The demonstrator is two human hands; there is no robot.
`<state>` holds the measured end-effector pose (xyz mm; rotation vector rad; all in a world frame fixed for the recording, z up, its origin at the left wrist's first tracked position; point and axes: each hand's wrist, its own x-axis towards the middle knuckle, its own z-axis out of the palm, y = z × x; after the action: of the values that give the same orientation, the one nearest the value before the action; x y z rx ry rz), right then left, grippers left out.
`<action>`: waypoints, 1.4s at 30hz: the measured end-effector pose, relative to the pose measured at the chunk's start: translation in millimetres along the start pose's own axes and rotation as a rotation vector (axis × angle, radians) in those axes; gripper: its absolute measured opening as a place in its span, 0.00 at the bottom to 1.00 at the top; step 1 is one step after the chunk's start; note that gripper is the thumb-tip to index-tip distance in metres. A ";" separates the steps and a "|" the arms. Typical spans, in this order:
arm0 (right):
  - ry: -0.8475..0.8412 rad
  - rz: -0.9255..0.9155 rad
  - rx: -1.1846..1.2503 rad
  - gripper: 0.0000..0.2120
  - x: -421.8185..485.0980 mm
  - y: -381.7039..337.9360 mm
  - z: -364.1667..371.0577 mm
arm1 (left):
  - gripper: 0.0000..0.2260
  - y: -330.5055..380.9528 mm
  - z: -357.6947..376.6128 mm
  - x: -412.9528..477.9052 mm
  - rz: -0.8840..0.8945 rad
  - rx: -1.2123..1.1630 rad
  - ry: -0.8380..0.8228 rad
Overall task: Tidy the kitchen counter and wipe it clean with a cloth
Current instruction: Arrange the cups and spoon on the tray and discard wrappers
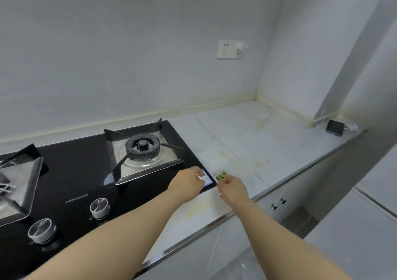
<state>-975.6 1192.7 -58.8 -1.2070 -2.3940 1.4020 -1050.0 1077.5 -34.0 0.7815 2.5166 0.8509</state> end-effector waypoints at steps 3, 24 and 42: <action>0.069 0.023 -0.096 0.11 14.9 14.4 -20.7 | 0.14 14.6 17.4 15.5 0.021 0.015 -0.054; -0.217 -0.182 -0.258 0.27 107.7 89.3 -82.2 | 0.24 59.3 137.6 37.3 -0.169 0.219 0.077; -0.145 -0.249 -0.274 0.16 99.4 90.3 -72.9 | 0.16 60.5 144.3 28.4 -0.189 0.191 0.039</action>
<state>-957.3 1333.5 -115.3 -0.8379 -2.7933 1.1523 -977.0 1197.9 -107.9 0.5758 2.6834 0.5749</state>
